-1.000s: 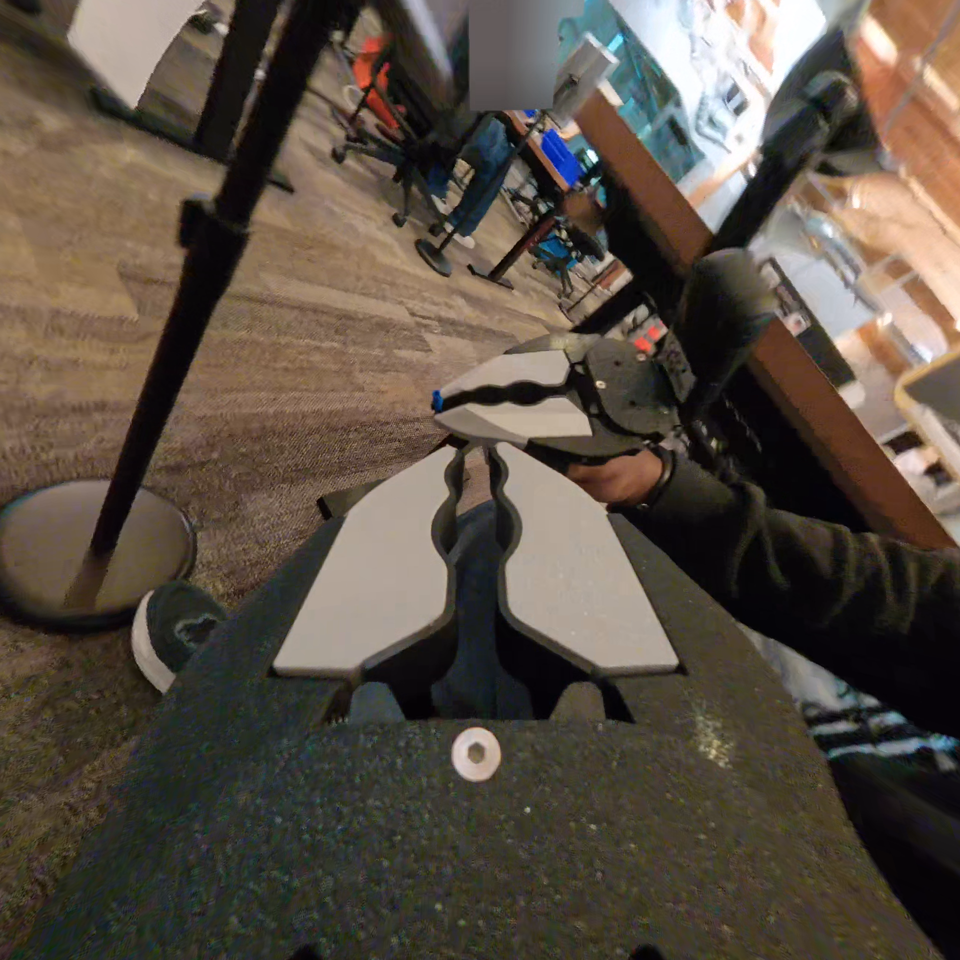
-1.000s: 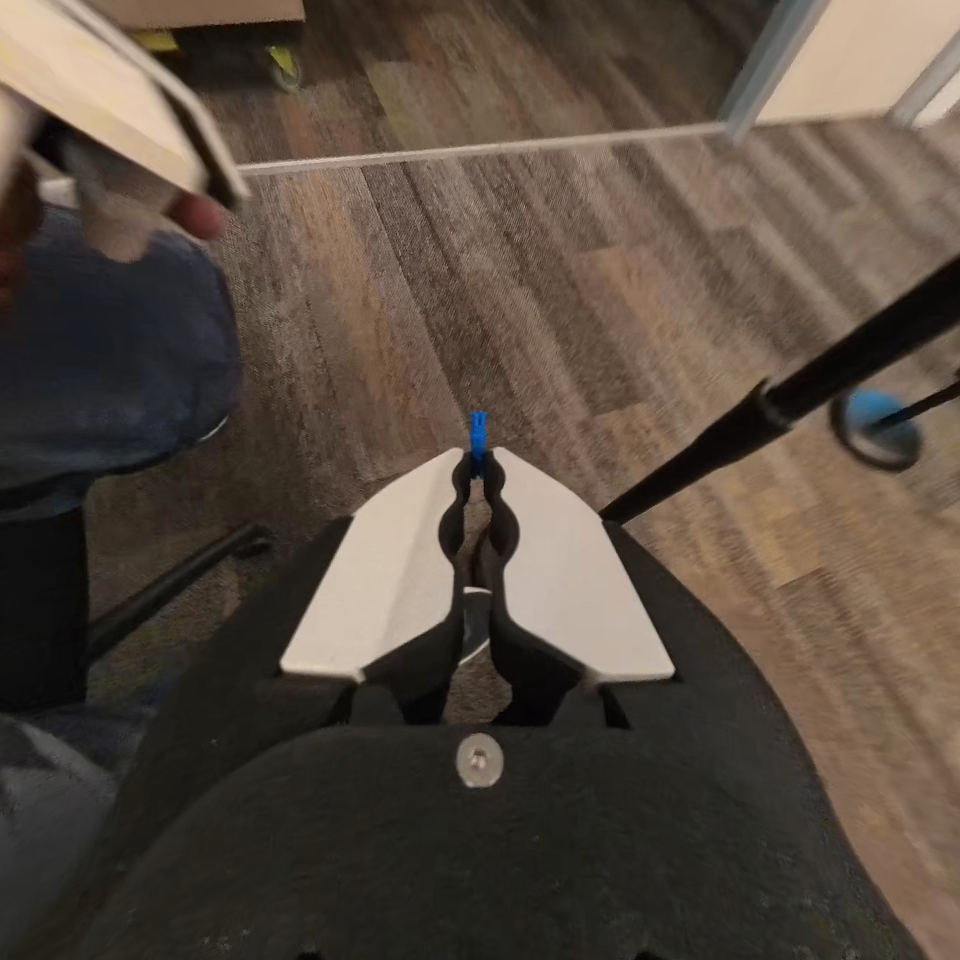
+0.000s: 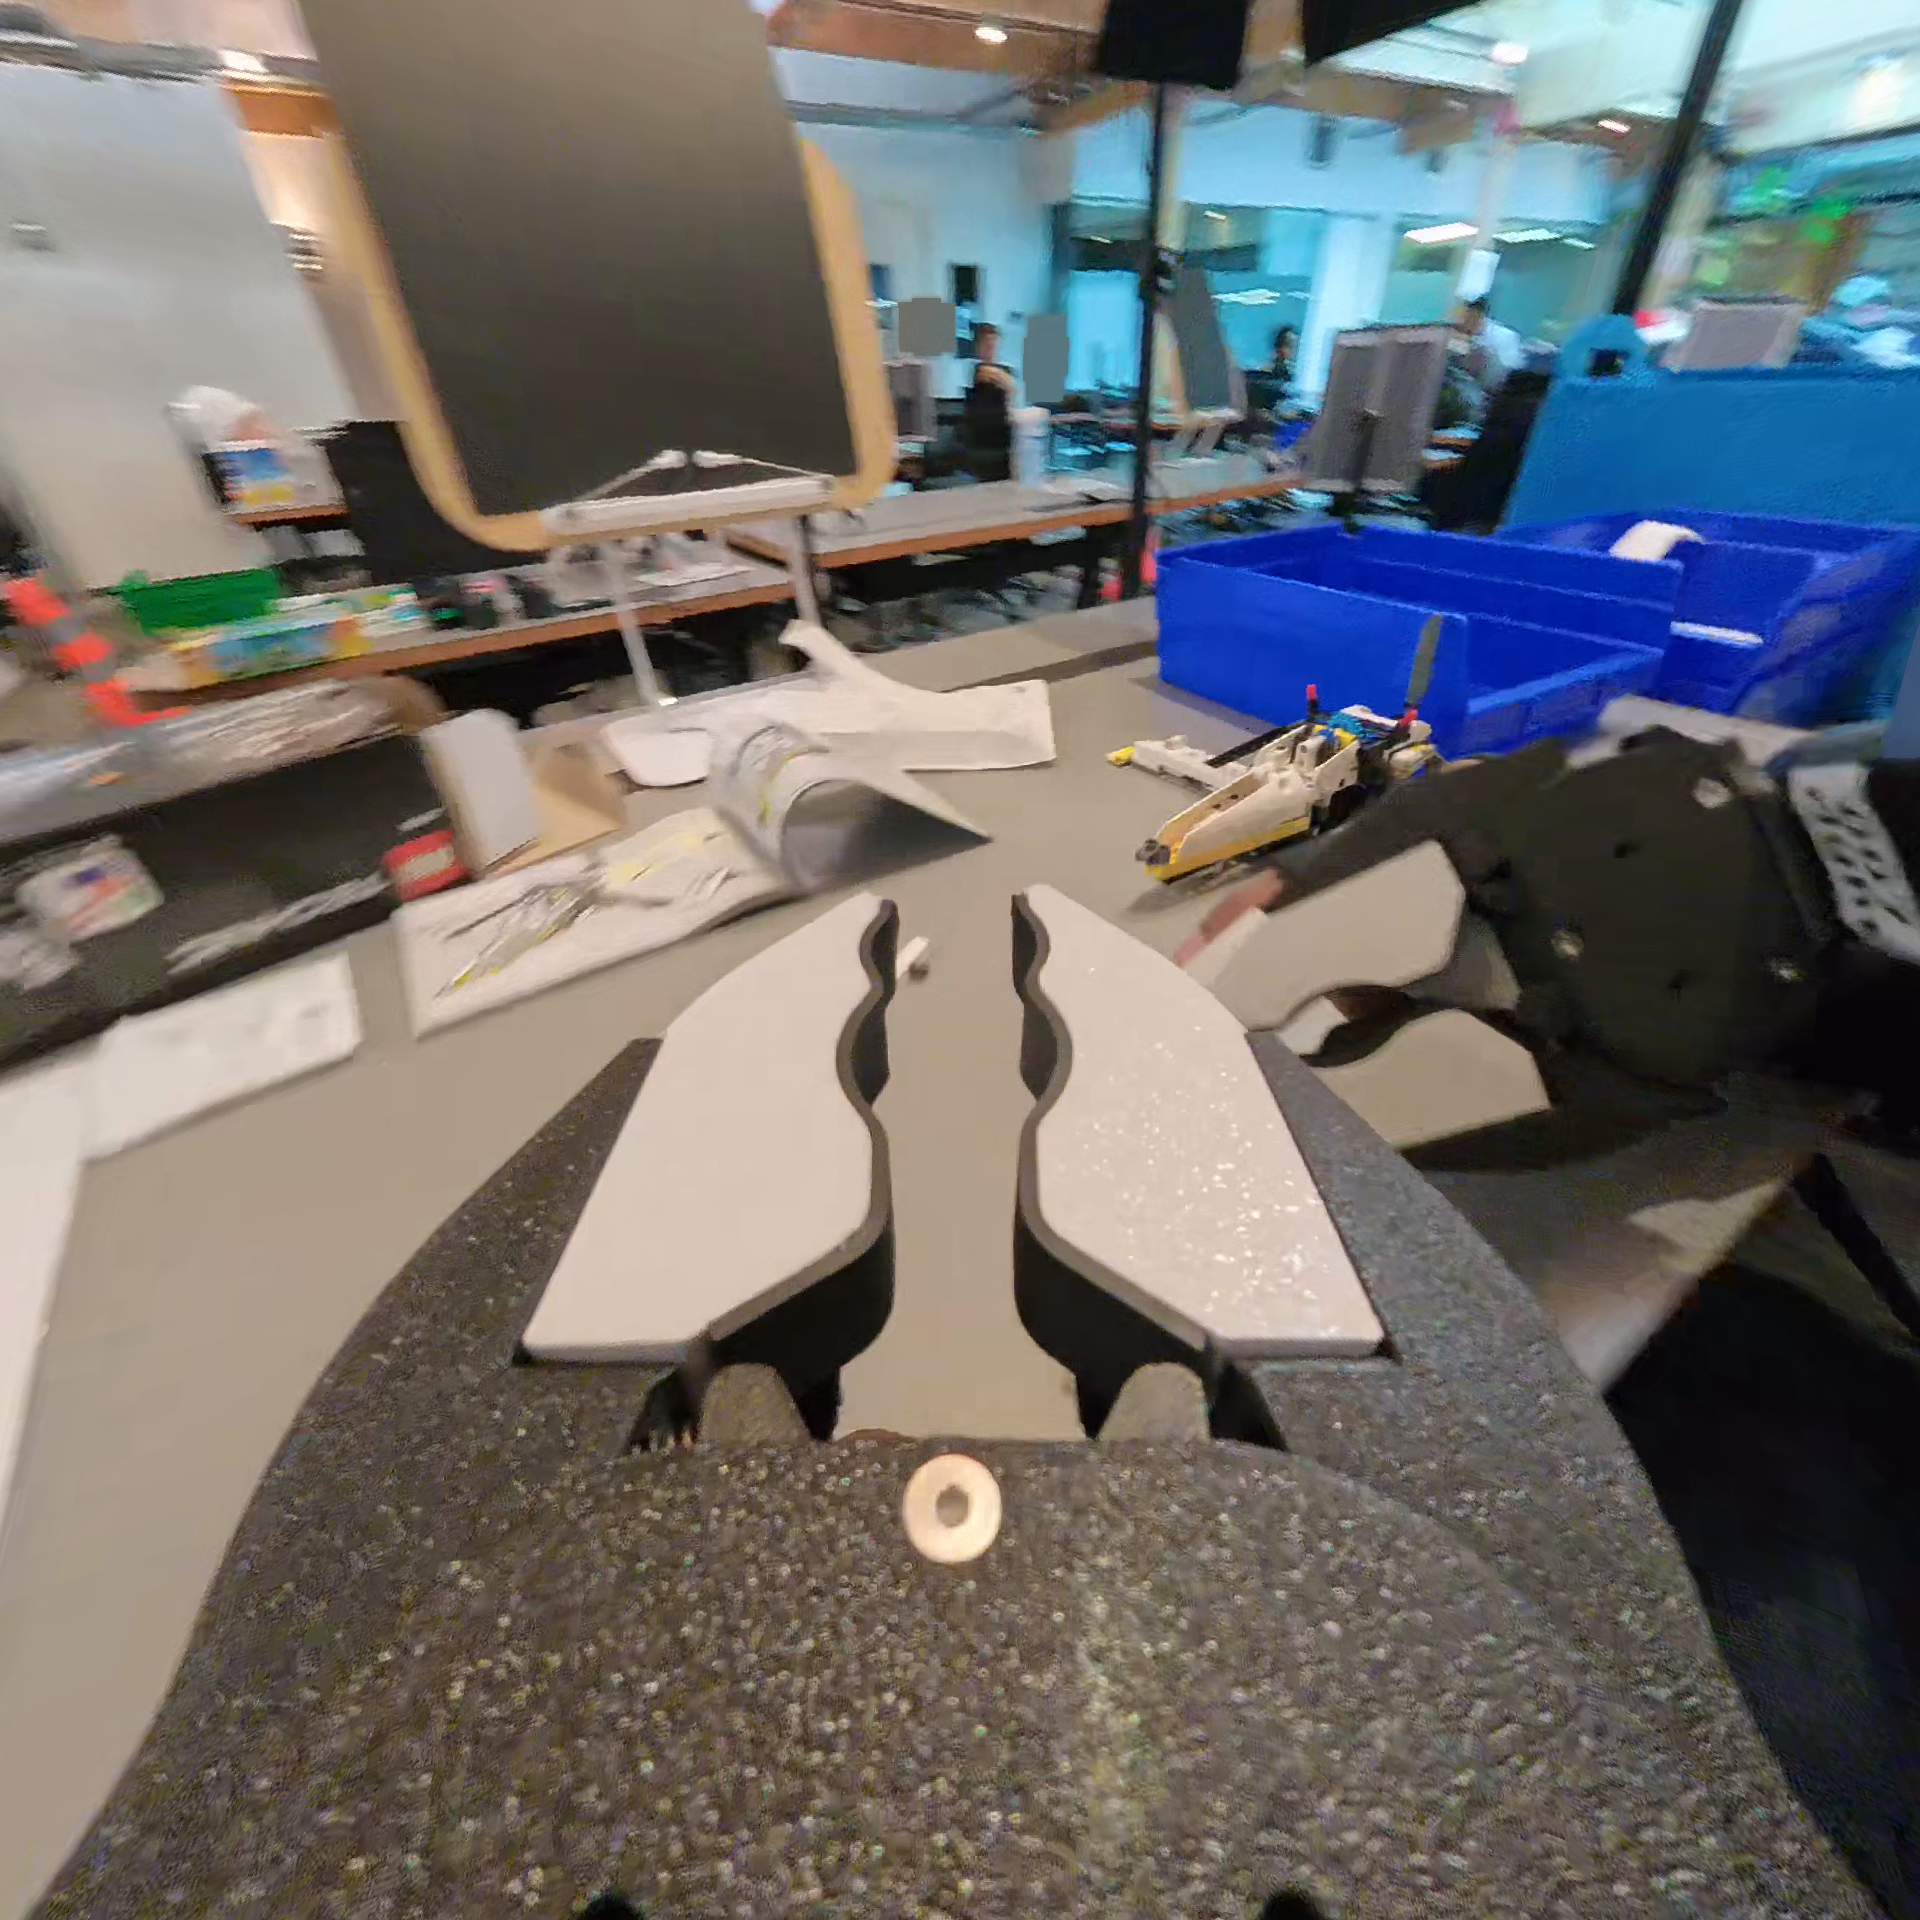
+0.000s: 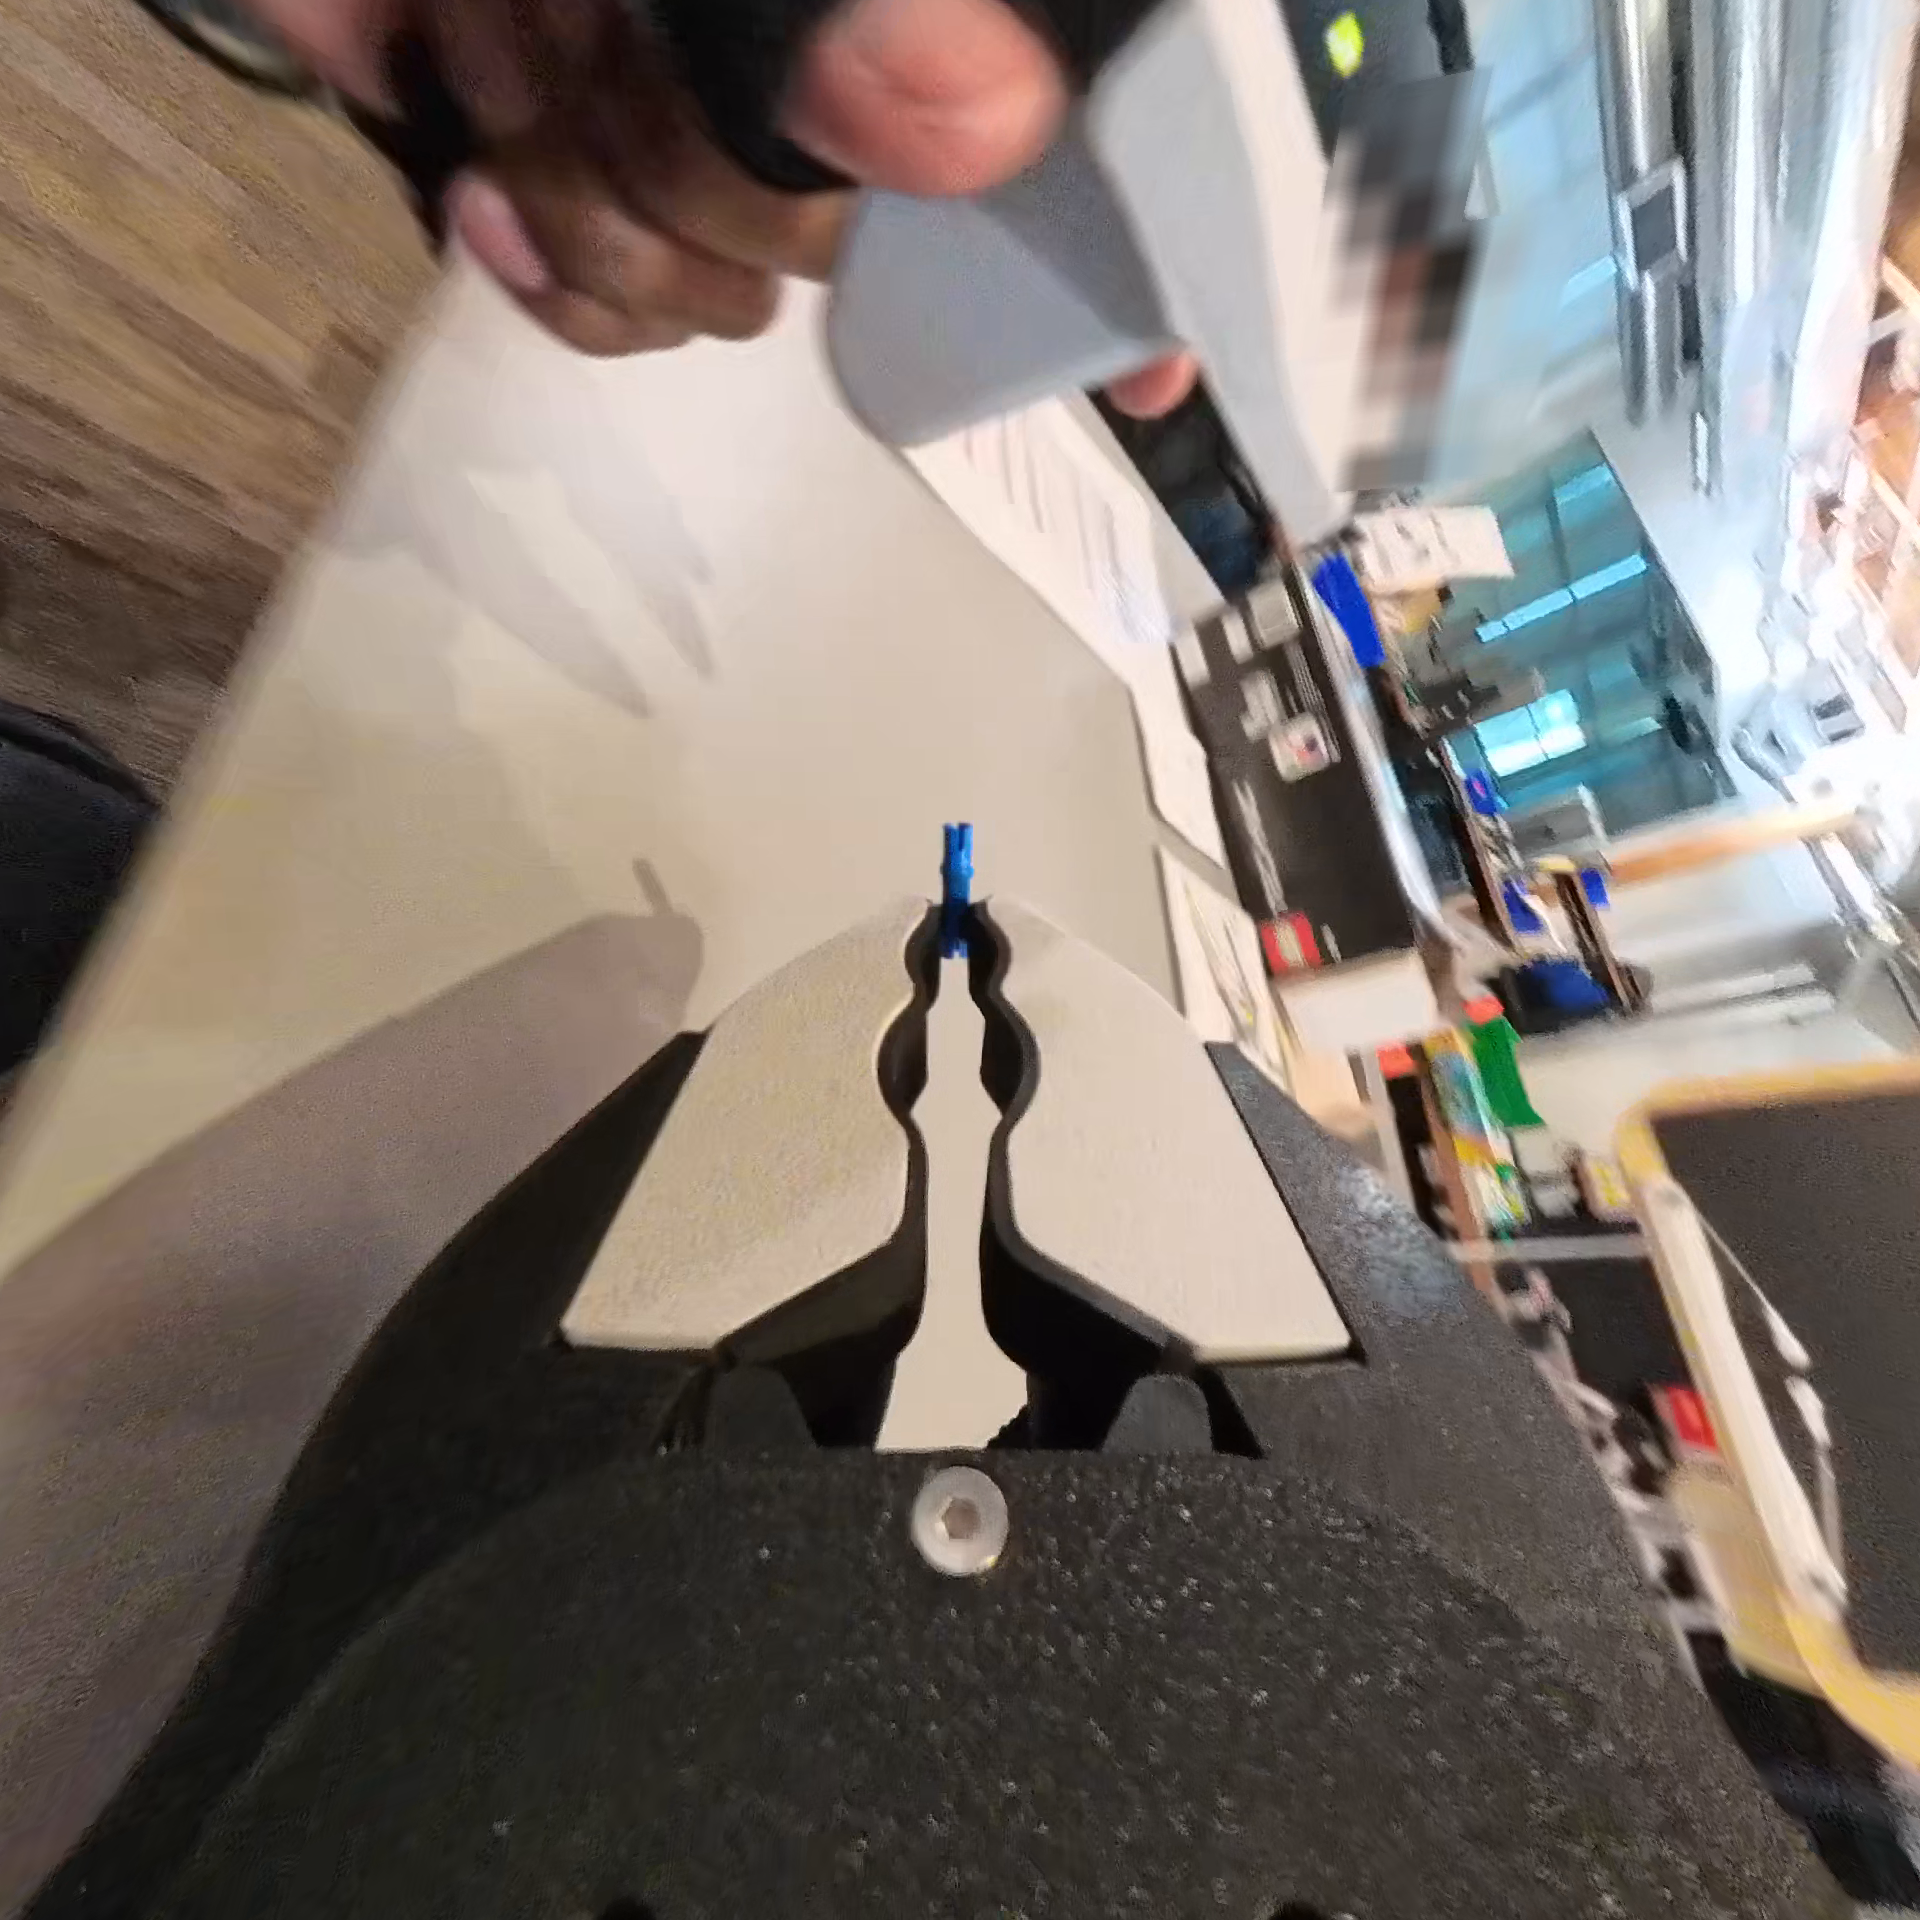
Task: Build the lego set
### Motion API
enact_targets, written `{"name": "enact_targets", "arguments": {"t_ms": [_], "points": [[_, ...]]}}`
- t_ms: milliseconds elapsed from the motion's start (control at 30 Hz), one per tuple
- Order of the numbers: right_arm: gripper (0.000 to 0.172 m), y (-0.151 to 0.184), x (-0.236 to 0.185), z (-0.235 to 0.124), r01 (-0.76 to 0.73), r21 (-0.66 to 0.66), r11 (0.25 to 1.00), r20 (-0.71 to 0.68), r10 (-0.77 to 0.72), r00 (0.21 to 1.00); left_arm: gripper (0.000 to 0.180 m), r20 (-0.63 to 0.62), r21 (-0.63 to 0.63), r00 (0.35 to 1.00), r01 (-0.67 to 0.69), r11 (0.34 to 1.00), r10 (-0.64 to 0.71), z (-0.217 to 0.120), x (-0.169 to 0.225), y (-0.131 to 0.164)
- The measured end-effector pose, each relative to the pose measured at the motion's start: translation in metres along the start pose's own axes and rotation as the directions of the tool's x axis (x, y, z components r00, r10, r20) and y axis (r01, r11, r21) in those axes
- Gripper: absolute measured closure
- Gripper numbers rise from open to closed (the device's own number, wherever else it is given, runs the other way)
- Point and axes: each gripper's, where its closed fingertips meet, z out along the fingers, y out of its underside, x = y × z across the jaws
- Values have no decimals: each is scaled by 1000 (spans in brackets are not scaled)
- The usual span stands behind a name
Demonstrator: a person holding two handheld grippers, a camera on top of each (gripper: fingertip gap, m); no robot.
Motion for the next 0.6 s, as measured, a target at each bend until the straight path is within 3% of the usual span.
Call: {"name": "enact_targets", "arguments": {"t_ms": [67, 167, 267, 367, 500, 600], "points": [[168, 37, 16, -1, -2, -73, 997, -63, -3, 998, 160, -114, -35, 993, -28, 999, 24, 59, -16, 6], [168, 80, 27, -2, -23, -156, 987, -101, 8, 995, 160, -284, -167, 958, -94, 981, 43, 143, -40, 40], [168, 107, 36, -5, 1, -227, 974, -143, -34, 989, 159, -443, -278, 890, -250, 927, 107, 196, -46, 73], [168, 134, 40, -5, -23, -311, 950, -164, -30, 986, 159, -559, -206, 811, -338, 918, 173, 218, -34, 75], [168, 154, 45, -8, -67, -379, 923, -188, -6, 982, 159, -672, -159, 738, -222, 962, 59, 209, -4, 72], [168, 164, 49, -12, -125, -396, 910, -199, 48, 979, 159, -684, -141, 728, -210, 967, 58, 198, 6, 77]]}}
